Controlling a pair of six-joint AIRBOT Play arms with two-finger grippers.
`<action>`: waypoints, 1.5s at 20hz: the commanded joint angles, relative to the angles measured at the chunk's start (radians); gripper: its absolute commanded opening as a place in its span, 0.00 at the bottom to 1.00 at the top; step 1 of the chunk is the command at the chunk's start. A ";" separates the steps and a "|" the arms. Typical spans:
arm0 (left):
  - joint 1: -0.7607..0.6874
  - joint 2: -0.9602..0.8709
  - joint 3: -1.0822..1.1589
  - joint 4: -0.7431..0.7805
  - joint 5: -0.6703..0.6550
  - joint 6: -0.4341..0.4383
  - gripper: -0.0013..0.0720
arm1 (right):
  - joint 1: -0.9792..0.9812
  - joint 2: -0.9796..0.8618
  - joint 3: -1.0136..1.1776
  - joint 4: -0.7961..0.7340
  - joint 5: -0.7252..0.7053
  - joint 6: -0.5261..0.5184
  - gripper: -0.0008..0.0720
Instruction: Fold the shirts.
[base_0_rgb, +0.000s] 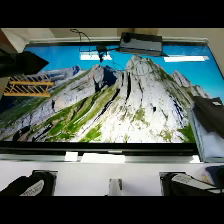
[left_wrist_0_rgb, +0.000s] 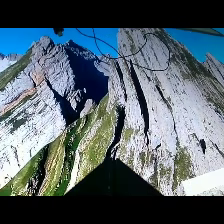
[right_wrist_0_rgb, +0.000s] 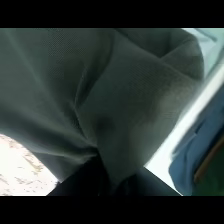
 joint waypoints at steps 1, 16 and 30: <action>-0.019 0.001 0.000 0.000 -0.003 -0.001 0.07 | -0.001 0.047 -0.208 -0.079 -0.094 0.019 0.05; -0.170 -0.090 0.034 0.357 -0.052 -0.145 0.07 | 0.175 0.067 0.217 0.046 -0.538 -0.031 0.93; -0.330 -0.324 -0.121 0.643 -0.305 -0.503 0.74 | 0.967 -0.150 0.204 0.026 -0.070 0.068 0.94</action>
